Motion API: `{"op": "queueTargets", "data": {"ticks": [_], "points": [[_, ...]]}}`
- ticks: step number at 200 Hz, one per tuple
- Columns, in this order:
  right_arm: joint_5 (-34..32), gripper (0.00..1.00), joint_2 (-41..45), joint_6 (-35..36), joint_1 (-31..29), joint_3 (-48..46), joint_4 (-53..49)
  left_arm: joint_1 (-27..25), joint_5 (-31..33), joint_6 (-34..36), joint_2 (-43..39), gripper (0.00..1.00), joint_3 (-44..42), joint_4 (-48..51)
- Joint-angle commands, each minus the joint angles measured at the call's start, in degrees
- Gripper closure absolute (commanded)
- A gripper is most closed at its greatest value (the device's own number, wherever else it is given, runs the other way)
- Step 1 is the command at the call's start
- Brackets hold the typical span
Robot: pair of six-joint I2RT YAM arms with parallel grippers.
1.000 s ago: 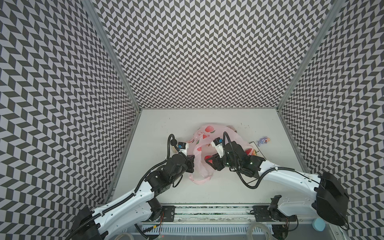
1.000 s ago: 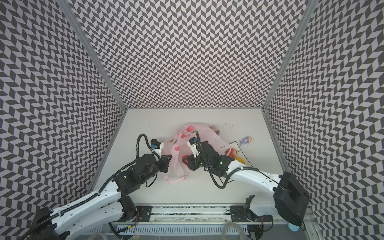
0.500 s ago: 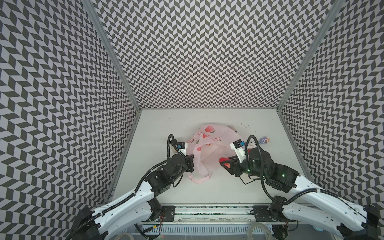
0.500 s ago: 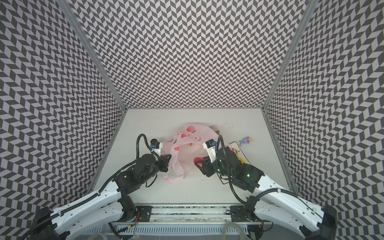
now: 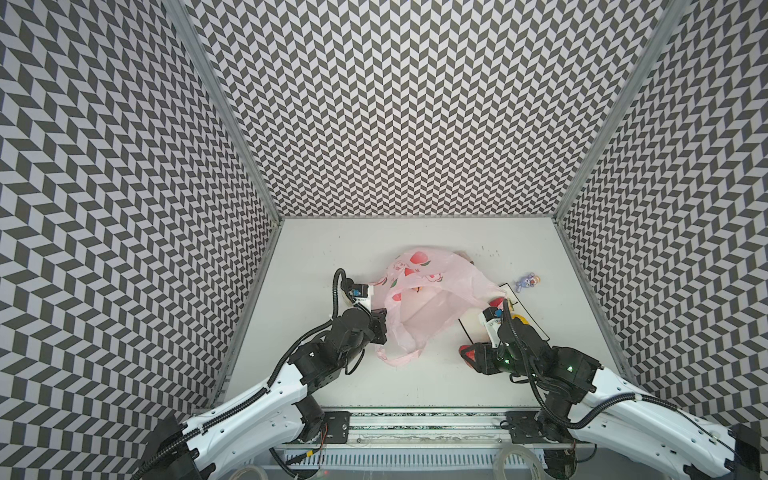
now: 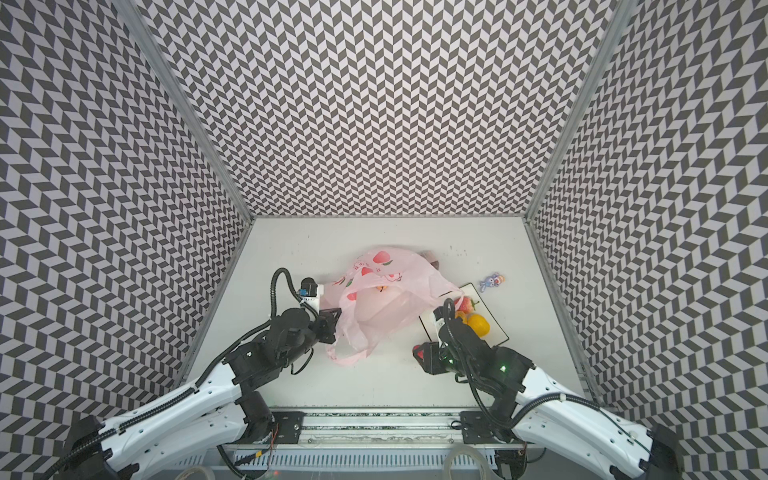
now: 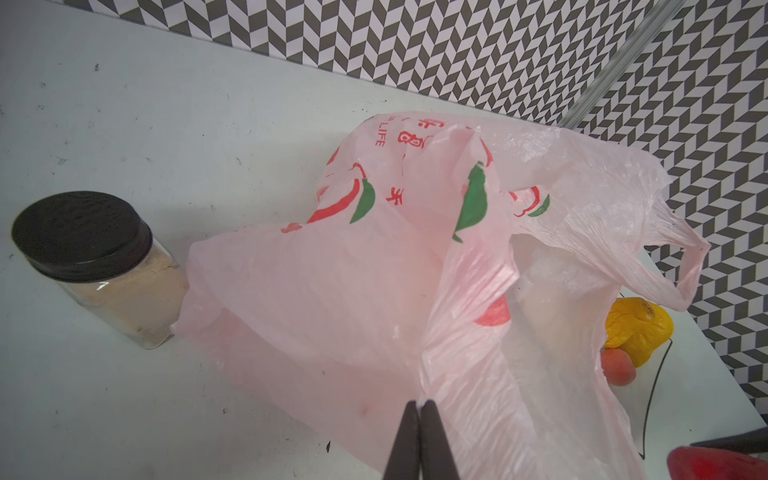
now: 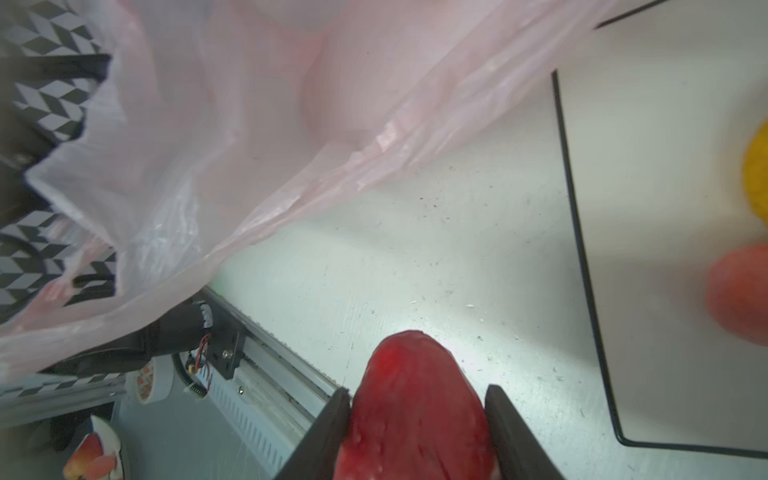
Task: Take the fake fruits out of the plastic bag
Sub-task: 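Lift the red strawberry out of the bag toward the white plate, then lower the red strawberry onto the white plate and open the right gripper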
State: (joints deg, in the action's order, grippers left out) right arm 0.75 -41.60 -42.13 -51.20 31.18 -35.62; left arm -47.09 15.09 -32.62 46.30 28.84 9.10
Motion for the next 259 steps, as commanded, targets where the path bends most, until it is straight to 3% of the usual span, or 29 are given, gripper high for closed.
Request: {"op": "queueTargets", "data": {"ticks": [1,78,123,186,259], "points": [[-8.09,0.81,-0.67,-3.23,-0.15,0.54,2.92,0.27,1.61,-0.98,-1.69,1.0,1.98,0.9],[-29.79,0.81,-16.27,-1.22,1.28,0.86,14.69,0.13,0.99,-2.7,-4.1,1.0,1.22,2.07],[-30.22,0.79,-26.34,1.82,6.31,0.4,25.84,-0.27,0.45,-3.23,-4.2,1.0,1.05,1.97],[-33.27,0.7,-38.23,4.59,8.5,4.64,30.46,-0.9,0.62,-3.72,-3.91,1.0,1.16,2.28],[-32.5,0.46,-42.93,4.19,10.32,5.17,30.67,-1.45,1.08,-3.99,-3.69,1.0,1.44,2.76]]}}
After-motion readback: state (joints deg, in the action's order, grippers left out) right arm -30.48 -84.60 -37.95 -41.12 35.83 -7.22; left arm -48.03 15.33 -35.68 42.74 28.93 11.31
